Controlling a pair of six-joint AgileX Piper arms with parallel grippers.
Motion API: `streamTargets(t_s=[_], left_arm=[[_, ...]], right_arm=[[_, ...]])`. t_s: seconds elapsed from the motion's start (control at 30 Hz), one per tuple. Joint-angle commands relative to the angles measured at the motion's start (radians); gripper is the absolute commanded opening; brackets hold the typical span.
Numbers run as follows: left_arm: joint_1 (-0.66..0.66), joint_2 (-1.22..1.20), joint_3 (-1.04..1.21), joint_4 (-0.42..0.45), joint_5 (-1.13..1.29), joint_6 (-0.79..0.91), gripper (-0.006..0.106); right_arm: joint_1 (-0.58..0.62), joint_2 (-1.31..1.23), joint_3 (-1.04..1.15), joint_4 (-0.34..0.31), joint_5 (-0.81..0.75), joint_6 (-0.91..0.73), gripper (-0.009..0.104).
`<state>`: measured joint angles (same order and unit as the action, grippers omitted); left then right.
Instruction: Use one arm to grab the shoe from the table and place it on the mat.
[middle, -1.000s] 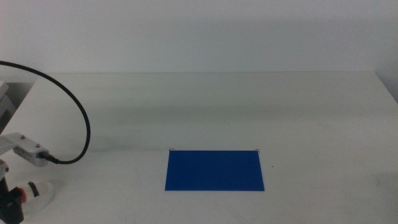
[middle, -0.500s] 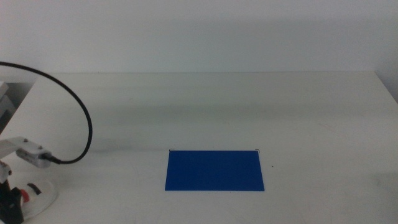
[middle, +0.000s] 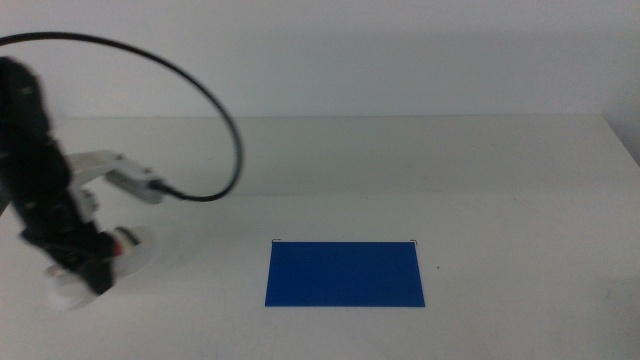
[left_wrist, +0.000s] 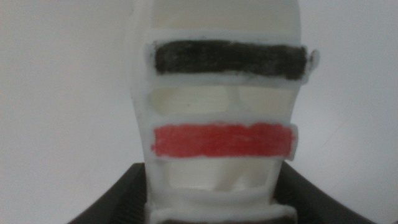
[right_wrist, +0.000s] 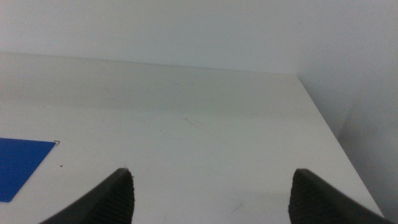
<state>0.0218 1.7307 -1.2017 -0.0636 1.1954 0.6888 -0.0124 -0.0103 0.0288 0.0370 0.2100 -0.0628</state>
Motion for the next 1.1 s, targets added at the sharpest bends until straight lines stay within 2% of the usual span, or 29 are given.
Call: streamTargets(t_s=[0.0, 0.2, 0.53, 0.7, 1.07], left_arm=[[-0.082, -0.049, -0.057, -0.005, 0.020, -0.069, 0.010], [-0.274, -0.023, -0.144, -0.004, -0.019, -0.148, 0.010], [-0.538, 0.183, -0.377, -0.013, -0.023, -0.245, 0.010], [-0.606, 0.254, -0.458, -0.013, 0.000, -0.274, 0.010], [-0.617, 0.262, -0.465, -0.015, 0.006, -0.331, 0.010]], right_arm=[[-0.002, -0.026, 0.005, -0.009, -0.076, -0.008, 0.064], [-0.002, -0.026, 0.005, -0.009, -0.076, -0.008, 0.064], [-0.002, -0.026, 0.005, -0.009, -0.076, -0.008, 0.064], [-0.002, -0.026, 0.005, -0.009, -0.076, -0.008, 0.064], [-0.002, -0.026, 0.005, -0.009, -0.076, -0.008, 0.064]])
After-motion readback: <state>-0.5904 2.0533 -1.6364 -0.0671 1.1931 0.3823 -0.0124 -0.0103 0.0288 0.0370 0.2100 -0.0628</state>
